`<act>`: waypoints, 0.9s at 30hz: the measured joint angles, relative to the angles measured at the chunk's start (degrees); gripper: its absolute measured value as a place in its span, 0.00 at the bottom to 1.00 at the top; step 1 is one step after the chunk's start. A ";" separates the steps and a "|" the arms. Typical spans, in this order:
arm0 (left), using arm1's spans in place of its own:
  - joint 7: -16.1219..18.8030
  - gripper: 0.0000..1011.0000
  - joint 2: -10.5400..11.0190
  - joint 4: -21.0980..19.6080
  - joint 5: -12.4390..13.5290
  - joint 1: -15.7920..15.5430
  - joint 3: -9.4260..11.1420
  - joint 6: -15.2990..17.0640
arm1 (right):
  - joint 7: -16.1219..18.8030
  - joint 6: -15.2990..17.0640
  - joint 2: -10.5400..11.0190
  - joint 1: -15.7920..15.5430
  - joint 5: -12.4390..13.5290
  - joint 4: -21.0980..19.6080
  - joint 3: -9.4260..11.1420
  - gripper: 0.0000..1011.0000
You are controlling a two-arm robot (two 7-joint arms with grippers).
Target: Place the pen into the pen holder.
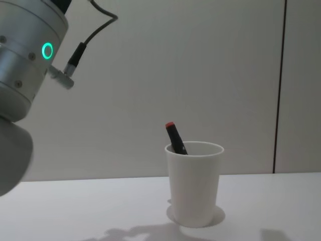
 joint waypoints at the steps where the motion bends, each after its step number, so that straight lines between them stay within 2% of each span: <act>1: 0.02 0.12 0.00 0.00 0.00 0.00 0.00 0.00 | 0.00 0.00 0.00 0.00 0.01 0.00 0.00 0.13; 19: 0.08 0.13 0.00 0.00 -0.03 0.00 0.00 0.01 | 0.00 0.03 0.00 -0.01 0.01 -0.02 -0.01 0.13; 22: 0.17 0.15 0.00 0.01 -0.05 0.00 -0.03 0.10 | 0.13 0.10 -0.01 -0.02 0.01 -0.04 -0.06 0.13; 27: 0.23 0.29 0.00 0.01 -0.11 0.00 -0.04 0.14 | 0.18 0.10 0.00 -0.01 0.01 -0.04 -0.06 0.13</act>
